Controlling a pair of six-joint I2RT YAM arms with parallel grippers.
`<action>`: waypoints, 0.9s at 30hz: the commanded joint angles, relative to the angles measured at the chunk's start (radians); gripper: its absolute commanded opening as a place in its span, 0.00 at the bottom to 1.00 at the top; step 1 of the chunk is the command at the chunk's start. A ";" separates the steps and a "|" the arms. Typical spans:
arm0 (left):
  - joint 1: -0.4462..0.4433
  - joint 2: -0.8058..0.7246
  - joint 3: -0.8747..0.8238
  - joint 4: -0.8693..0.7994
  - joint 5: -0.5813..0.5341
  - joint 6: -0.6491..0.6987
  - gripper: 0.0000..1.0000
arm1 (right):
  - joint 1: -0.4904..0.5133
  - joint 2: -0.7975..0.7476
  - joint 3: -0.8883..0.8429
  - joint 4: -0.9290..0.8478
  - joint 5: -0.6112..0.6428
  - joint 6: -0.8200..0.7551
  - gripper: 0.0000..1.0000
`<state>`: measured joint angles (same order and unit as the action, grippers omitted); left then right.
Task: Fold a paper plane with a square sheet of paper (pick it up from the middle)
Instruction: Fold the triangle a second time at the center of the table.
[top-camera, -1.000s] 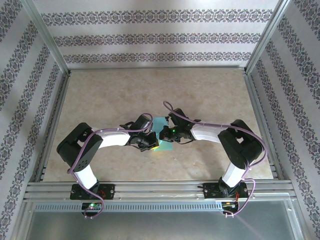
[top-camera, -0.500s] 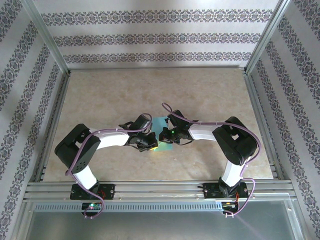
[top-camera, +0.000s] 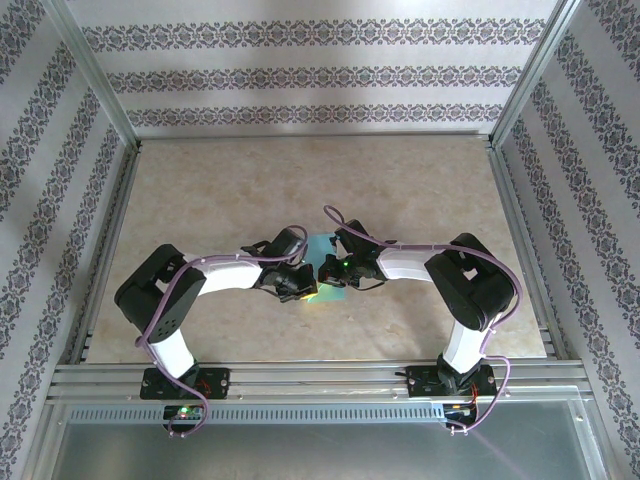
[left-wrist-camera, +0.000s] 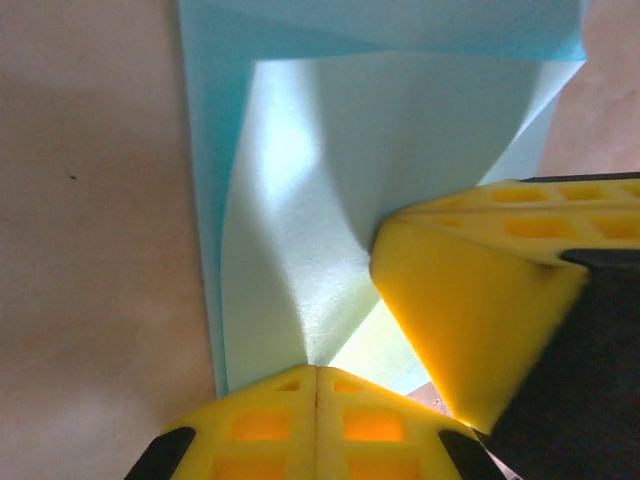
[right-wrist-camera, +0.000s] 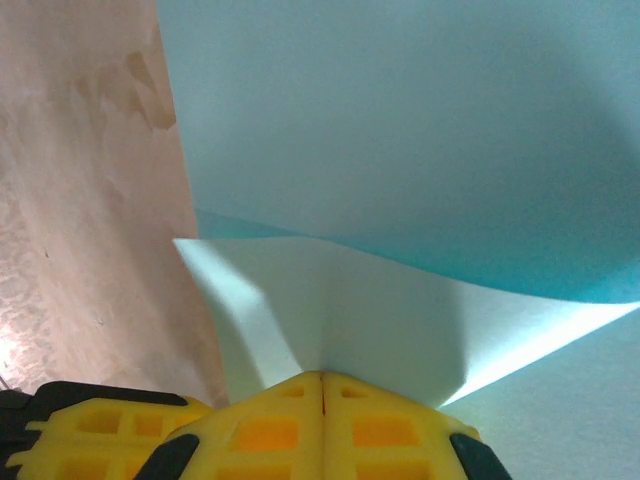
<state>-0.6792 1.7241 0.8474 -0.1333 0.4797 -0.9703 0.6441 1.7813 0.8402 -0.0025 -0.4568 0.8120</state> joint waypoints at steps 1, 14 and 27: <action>-0.008 0.008 -0.027 -0.079 -0.003 0.050 0.04 | -0.006 0.062 -0.016 -0.091 0.089 0.011 0.02; -0.008 -0.181 -0.059 -0.345 -0.069 0.255 0.03 | -0.024 0.073 -0.023 -0.106 0.093 0.031 0.02; -0.010 -0.125 -0.022 0.036 -0.103 0.033 0.03 | -0.025 0.082 -0.014 -0.031 0.060 0.092 0.01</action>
<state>-0.6796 1.5490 0.8185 -0.1757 0.3763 -0.8753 0.6304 1.7992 0.8433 0.0231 -0.4889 0.8814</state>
